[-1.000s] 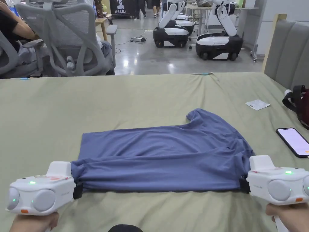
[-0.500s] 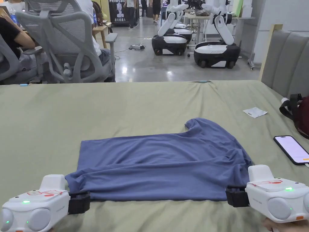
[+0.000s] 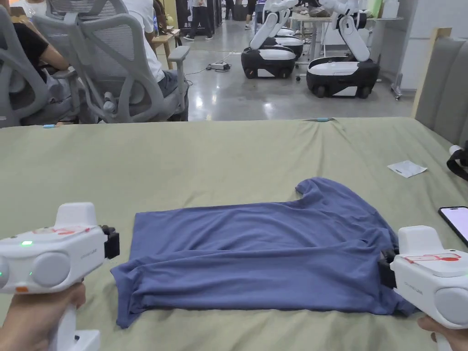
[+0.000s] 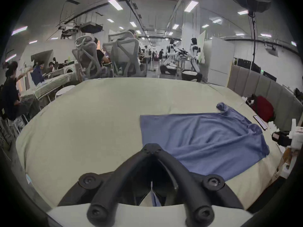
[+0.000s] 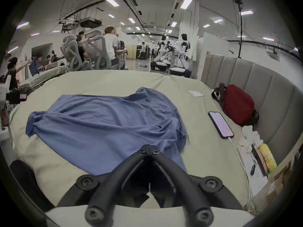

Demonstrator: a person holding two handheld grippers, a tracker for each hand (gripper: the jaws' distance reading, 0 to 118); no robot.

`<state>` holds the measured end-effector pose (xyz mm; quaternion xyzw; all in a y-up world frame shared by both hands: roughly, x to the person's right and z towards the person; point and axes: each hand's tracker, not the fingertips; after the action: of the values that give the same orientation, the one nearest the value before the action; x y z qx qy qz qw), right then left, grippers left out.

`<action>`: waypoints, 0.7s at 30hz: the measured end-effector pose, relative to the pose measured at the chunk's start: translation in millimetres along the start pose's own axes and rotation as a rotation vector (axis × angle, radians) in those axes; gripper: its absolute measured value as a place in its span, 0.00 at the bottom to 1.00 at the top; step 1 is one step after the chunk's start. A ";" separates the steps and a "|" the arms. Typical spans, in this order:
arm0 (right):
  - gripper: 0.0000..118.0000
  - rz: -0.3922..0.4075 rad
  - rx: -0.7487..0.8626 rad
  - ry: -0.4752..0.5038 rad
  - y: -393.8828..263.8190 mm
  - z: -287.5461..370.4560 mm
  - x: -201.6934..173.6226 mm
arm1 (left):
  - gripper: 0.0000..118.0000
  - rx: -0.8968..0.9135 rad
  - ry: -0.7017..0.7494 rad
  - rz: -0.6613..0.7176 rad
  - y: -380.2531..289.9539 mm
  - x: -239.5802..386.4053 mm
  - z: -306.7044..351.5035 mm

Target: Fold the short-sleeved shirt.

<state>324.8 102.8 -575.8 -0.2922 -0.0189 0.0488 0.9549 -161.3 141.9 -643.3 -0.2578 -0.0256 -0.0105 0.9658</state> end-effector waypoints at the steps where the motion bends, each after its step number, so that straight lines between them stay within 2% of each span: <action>1: 0.00 -0.002 0.004 0.001 1.1 -2.0 -1.5 | 0.00 0.002 0.012 -0.007 6.5 -0.2 -10.5; 10: 0.00 -0.025 0.026 0.034 14.3 -16.3 -3.3 | 0.01 -0.135 0.014 -0.004 39.9 -5.6 -170.2; 11: 0.00 -0.025 0.025 0.036 14.6 -18.3 -3.0 | 0.23 -0.152 0.003 0.017 40.5 -7.0 -186.6; 13: 0.00 -0.025 0.021 0.036 13.6 -22.1 -2.7 | 0.83 -0.257 0.036 0.067 43.0 -7.9 -216.2; 14: 0.00 -0.026 0.013 0.039 13.4 -24.3 -1.9 | 1.00 -0.288 0.064 0.064 42.4 -6.0 -229.3; 15: 0.00 -0.030 0.007 0.044 12.8 -26.2 -0.8 | 0.96 -0.261 0.032 0.068 41.7 -6.2 -235.6; 17: 0.00 -0.036 -0.009 0.050 9.9 -30.5 1.8 | 0.81 -0.256 0.032 0.062 40.8 -6.9 -251.6; 19: 0.00 -0.030 -0.019 0.044 7.2 -32.3 2.1 | 0.81 -0.296 0.092 0.034 36.5 -4.1 -265.3; 21: 0.00 -0.017 -0.028 0.032 4.1 -34.0 4.2 | 0.79 -0.322 0.093 0.023 29.5 -3.0 -277.0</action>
<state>330.9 87.7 -606.2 -0.3062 -0.0068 0.0356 0.9513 -151.1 29.4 -898.0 -0.4088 0.0240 -0.0155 0.9122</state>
